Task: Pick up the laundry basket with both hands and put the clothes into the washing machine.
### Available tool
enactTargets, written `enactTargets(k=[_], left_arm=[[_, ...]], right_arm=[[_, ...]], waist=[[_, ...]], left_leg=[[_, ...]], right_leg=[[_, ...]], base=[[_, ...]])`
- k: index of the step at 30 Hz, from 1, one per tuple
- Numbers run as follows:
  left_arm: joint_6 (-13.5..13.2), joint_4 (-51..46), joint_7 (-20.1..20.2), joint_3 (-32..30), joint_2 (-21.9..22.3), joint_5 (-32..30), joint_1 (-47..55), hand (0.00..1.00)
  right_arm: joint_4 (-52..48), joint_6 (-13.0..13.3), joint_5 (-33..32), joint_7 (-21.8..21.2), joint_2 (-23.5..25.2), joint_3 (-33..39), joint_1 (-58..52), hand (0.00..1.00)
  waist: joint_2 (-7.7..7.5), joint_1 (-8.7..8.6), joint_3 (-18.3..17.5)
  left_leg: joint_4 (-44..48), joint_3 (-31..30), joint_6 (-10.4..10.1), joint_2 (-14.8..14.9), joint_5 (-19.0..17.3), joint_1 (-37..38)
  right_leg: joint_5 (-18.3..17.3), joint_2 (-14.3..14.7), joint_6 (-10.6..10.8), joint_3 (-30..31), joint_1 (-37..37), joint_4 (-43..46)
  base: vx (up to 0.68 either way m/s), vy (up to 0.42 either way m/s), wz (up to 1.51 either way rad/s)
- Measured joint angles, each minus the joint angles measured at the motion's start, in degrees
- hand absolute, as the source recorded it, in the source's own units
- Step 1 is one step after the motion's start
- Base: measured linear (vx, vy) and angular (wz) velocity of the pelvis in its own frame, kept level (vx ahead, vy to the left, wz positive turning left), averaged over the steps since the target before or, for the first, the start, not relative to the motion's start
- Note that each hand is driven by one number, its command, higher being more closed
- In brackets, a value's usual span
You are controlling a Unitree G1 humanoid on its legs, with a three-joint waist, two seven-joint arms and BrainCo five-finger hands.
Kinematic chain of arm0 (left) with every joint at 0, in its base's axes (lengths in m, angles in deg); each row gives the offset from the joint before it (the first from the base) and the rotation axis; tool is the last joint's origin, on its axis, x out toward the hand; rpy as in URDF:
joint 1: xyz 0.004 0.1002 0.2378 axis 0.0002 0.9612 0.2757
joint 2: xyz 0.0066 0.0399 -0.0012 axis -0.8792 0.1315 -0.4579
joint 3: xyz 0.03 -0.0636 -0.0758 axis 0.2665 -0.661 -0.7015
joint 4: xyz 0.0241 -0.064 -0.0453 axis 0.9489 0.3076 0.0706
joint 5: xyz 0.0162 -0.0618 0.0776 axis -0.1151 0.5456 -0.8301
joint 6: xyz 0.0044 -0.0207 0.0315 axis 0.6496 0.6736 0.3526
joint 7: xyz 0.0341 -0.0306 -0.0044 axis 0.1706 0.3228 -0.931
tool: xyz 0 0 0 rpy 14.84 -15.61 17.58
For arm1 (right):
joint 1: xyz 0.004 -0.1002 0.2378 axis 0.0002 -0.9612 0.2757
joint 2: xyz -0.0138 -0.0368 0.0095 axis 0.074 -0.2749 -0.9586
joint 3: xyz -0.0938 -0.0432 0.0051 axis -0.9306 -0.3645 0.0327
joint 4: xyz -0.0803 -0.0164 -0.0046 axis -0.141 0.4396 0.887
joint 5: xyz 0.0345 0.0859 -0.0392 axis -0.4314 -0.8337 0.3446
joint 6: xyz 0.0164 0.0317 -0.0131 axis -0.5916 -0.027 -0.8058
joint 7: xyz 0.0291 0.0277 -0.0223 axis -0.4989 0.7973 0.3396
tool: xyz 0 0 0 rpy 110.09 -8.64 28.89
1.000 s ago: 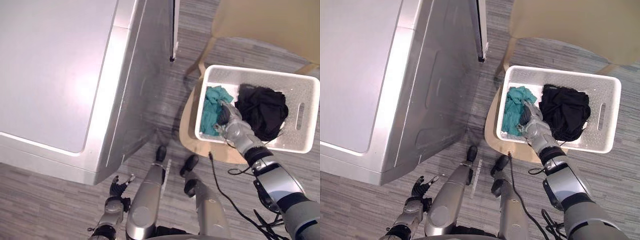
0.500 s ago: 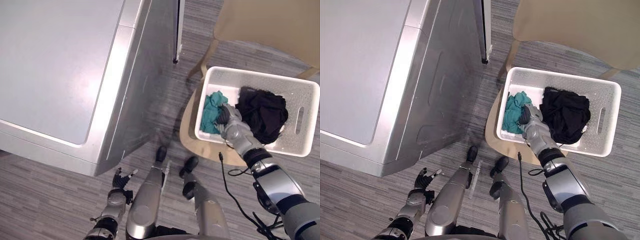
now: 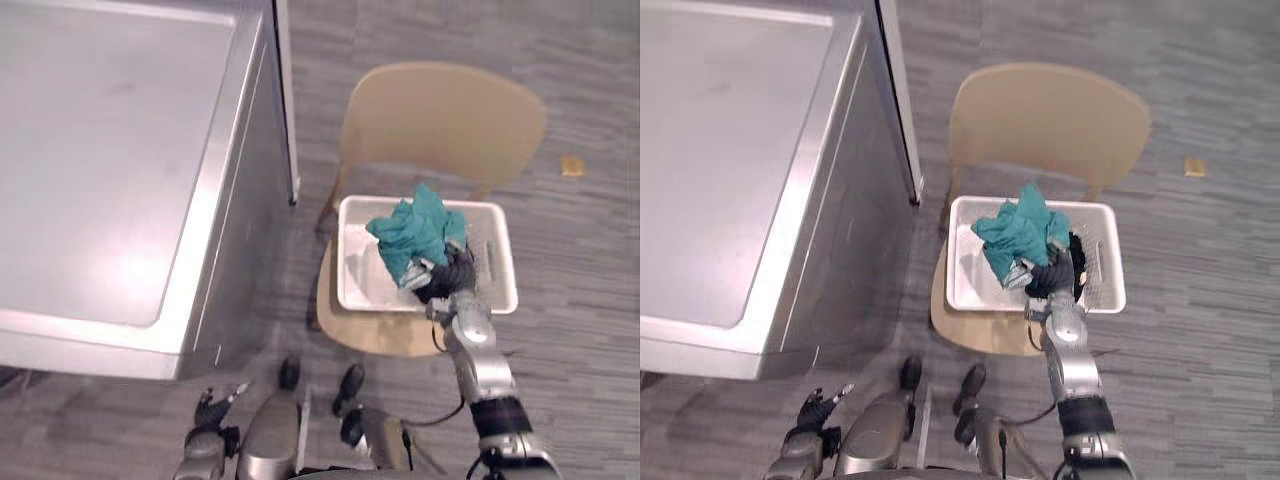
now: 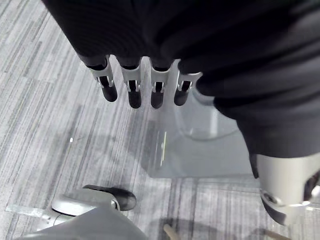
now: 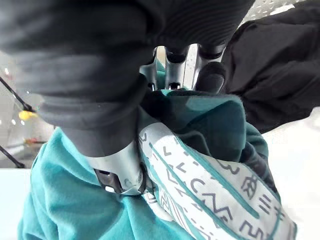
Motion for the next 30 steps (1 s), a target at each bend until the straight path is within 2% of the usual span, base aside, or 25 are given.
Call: enactTargets(k=[2,6,9,11,12,13,15,17,18,19,20,21,22,23,24,25,26,28,29,30], left_arm=[[0.0,0.7,0.1,-0.2,0.4,0.0,0.6,0.0],[0.0,1.1,1.1,-0.6,0.5,0.0,2.0,0.0],[-0.1,1.5,1.2,-0.6,0.6,0.0,2.2,0.0],[-0.3,1.4,1.2,-0.6,-0.1,-0.1,1.7,0.0],[-0.6,1.1,1.1,-0.8,-0.2,-0.1,1.6,0.0],[-0.6,0.5,1.1,-1.2,-0.3,-0.1,1.7,0.0],[-0.8,-1.6,0.7,-3.1,-0.2,-0.1,2.0,0.0],[-1.3,-2.6,-0.2,-3.1,0.1,0.0,2.2,0.0],[-1.5,-3.6,-0.5,-3.8,1.2,0.0,2.3,0.0],[-1.6,-5.2,-0.9,-4.2,2.8,0.3,2.4,0.0],[-1.7,-6.1,-1.2,-4.0,3.5,0.7,2.4,0.0],[-1.7,-7.5,-1.5,-3.3,4.4,1.7,2.4,0.0],[-2.0,-9.4,-1.6,-1.3,4.5,3.0,2.3,0.0],[-2.3,-10.2,-1.6,0.1,4.2,3.4,2.3,0.0],[-2.8,-11.4,-1.5,1.8,4.6,3.7,2.2,0.0],[-2.7,-12.4,-1.5,2.4,5.2,3.7,2.2,0.0],[-2.6,-12.9,-1.5,2.7,5.2,3.7,2.5,0.0],[-2.6,-17.1,-1.5,2.9,4.8,3.7,4.0,0.0],[-2.6,-21.0,-1.4,3.3,4.6,3.7,5.1,0.0],[-2.6,-22.9,-1.4,3.5,4.4,3.7,5.4,0.0]], right_arm=[[-4.4,1.3,-1.5,-1.8,0.9,-1.8,-2.0,1.0],[-8.5,3.2,-4.4,-5.3,1.8,-5.3,-2.9,1.0],[-8.9,4.1,-4.5,-6.7,2.6,-6.3,-2.7,1.0],[-9.5,4.4,-3.3,-6.3,2.6,-5.7,-2.8,1.0],[-9.8,4.4,-2.6,-6.0,2.6,-5.2,-2.8,1.0],[-10.9,4.5,-1.9,-5.5,2.5,-4.9,-2.7,1.0],[-12.8,5.3,-0.3,-5.3,2.6,-5.3,-1.6,1.0],[-13.1,5.7,0.8,-5.2,2.5,-5.6,0.5,1.0],[-12.8,5.7,1.7,-4.7,2.1,-6.1,3.0,1.0],[-12.2,5.7,1.8,-4.0,1.3,-6.5,5.1,1.0],[-12.1,5.6,1.8,-3.9,0.7,-6.4,5.8,1.0],[-12.0,5.7,1.8,-3.6,-0.6,-6.2,6.3,1.0],[-10.9,5.6,1.9,-3.0,-2.0,-5.4,6.7,1.0],[-10.1,5.4,2.1,-2.8,-2.7,-4.9,6.9,1.0],[-9.2,5.2,2.3,-2.3,-3.6,-3.6,6.9,1.0],[-8.8,5.1,2.3,-2.0,-4.3,-2.5,6.9,1.0],[-8.6,5.1,2.3,-1.8,-4.2,-1.7,6.9,1.0],[-8.8,5.4,2.2,-1.5,-4.7,-0.3,6.8,1.0],[-8.8,5.4,2.3,-1.7,-5.4,-0.2,6.8,1.0],[-8.8,5.4,2.3,-1.9,-5.5,-0.2,6.7,1.0]], waist=[[0.43,-0.19,-1.8],[0.71,-0.13,-2.8],[1.08,-0.49,-2.8],[1.15,-2.67,-2.7],[1.1,-2.56,-2.7],[1.09,-2.08,-2.7],[0.85,-0.13,-2.9],[0.81,1.03,-2.9],[1.1,2.14,-2.7],[1.95,2.62,-2.6],[2.75,2.36,-2.7],[3.82,1.47,-2.4],[4.34,1.26,-2.1],[4.69,1.12,-1.9],[5.76,0.21,-1.5],[6.62,-0.62,-1.2],[6.38,-0.96,-1.2],[5.39,-2.24,-1.4],[5.29,-2.86,-1.5],[5.39,-3.0,-1.5]], left_leg=[[0.2,0.6,0.9,0.0,-0.7,0.7],[1.2,1.8,1.4,0.0,-1.8,2.3],[4.3,0.6,2.0,0.3,-2.6,-0.4],[8.5,-3.7,2.3,-0.2,-2.7,-4.4],[10.0,-5.4,2.4,-0.7,-2.8,-5.6],[11.8,-6.8,2.4,-1.3,-2.8,-7.1],[15.2,-8.8,2.4,-2.5,-2.8,-10.5],[17.8,-9.4,2.4,-3.3,-2.8,-13.5],[20.8,-9.7,2.0,-3.9,-2.6,-16.7],[22.4,-11.1,0.8,-3.7,-1.7,-19.4],[22.6,-12.5,0.0,-3.6,-1.0,-20.5],[21.6,-14.5,-0.6,-3.5,0.9,-21.4],[17.3,-15.0,-1.0,-3.0,5.8,-21.2],[14.8,-14.6,-0.9,-2.7,9.2,-20.9],[6.3,-13.7,-0.3,-2.7,18.4,-18.8],[4.6,-10.0,-0.1,-2.2,19.8,-17.9],[7.7,-7.5,0.8,-2.5,17.5,-18.1],[16.8,-0.3,2.8,-2.6,8.3,-17.3],[19.8,3.3,2.0,-0.7,3.5,-15.1],[20.8,4.6,1.5,0.4,1.6,-13.9]], right_leg=[[0.2,0.2,0.3,0.6,0.9,-0.8],[0.3,0.1,0.4,1.9,2.3,-0.5],[-0.7,0.0,1.6,4.5,-0.7,5.3],[-6.0,-1.1,2.8,9.7,-4.1,15.4],[-9.0,-1.9,3.2,11.0,-5.1,21.3],[-12.0,-2.9,4.7,13.2,-4.9,28.5],[-15.2,-3.5,6.5,18.8,-3.3,36.2],[-16.1,-3.5,5.7,22.4,-1.2,35.4],[-19.3,-3.8,4.0,23.3,2.1,29.5],[-21.9,-3.2,3.4,21.2,3.6,25.0],[-22.7,-2.5,2.9,19.4,3.7,23.6],[-23.6,-1.6,2.4,16.7,4.0,22.3],[-24.5,-0.6,1.1,14.6,3.5,21.8],[-24.6,-0.2,1.0,13.8,3.3,21.4],[-23.4,-0.2,-1.1,10.5,3.4,20.5],[-22.4,-0.6,-3.0,6.7,2.9,20.1],[-21.9,-1.1,-3.6,5.5,2.3,20.1],[-18.7,-2.9,-4.5,1.8,0.7,18.1],[-16.0,-3.1,-4.8,0.0,0.0,15.4],[-14.8,-3.1,-4.9,-1.0,-0.1,14.0]], base=[[0.02,0.043,-0.22],[0.01,0.05,-0.17],[-0.06,0.068,0.22],[0.0,0.08,1.21],[0.01,0.013,1.32],[-0.03,-0.045,1.11],[-0.11,-0.123,0.82],[-0.17,-0.165,0.48],[-0.34,-0.26,0.43],[-0.39,-0.274,0.42],[-0.4,-0.244,0.63],[-0.43,-0.248,0.99],[-0.44,-0.242,1.07],[-0.46,-0.211,1.31],[-0.5,-0.142,1.36],[-0.49,-0.127,1.38],[-0.47,-0.131,1.11],[-0.4,-0.143,1.04],[-0.34,-0.073,0.93],[-0.37,-0.033,0.87]])
